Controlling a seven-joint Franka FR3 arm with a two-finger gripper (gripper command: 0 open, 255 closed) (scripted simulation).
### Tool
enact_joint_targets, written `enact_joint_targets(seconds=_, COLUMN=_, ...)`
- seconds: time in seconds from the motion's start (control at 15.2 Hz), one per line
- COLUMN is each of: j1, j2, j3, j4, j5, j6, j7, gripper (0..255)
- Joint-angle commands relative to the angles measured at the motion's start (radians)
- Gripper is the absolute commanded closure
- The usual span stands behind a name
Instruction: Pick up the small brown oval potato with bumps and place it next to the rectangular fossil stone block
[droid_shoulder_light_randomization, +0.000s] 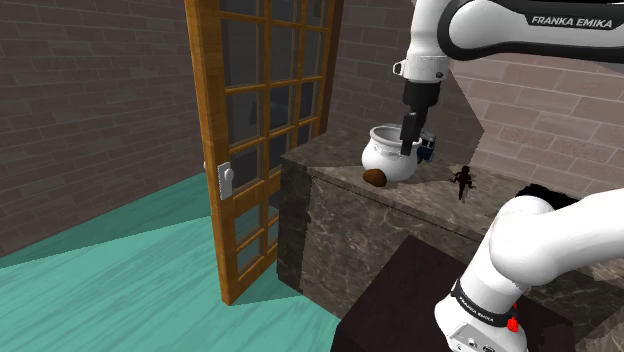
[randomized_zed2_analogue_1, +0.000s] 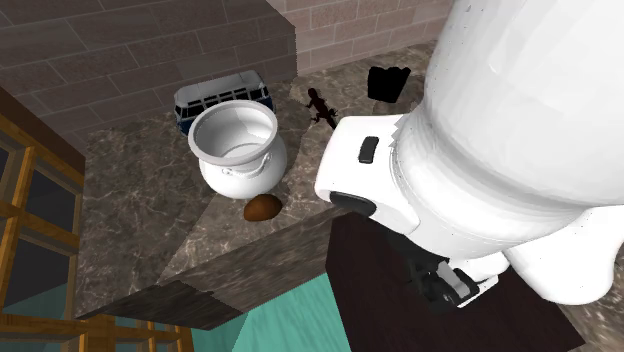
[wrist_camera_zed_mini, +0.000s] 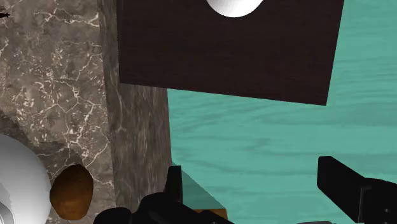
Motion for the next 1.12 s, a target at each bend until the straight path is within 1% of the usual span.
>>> enact_joint_targets(seconds=0.0, j1=0.0, j2=0.0, j3=0.0, j4=0.0, j5=0.0, j6=0.0, j7=0.0, gripper=0)
enact_joint_targets(seconds=0.33, j1=-0.043, j2=-0.145, j3=-0.087, j4=-0.239, j5=-0.046, j6=0.263, j7=-0.03, gripper=0)
enact_joint_targets(seconds=0.59, j1=-0.091, j2=-0.218, j3=-0.172, j4=-0.408, j5=-0.091, j6=0.493, j7=-0.06, gripper=0)
enact_joint_targets(seconds=0.86, j1=-0.149, j2=-0.23, j3=-0.276, j4=-0.549, j5=-0.141, j6=0.755, j7=-0.101, gripper=0)
enact_joint_targets(seconds=1.06, j1=-0.188, j2=-0.177, j3=-0.37, j4=-0.629, j5=-0.174, j6=0.983, j7=-0.143, gripper=0)
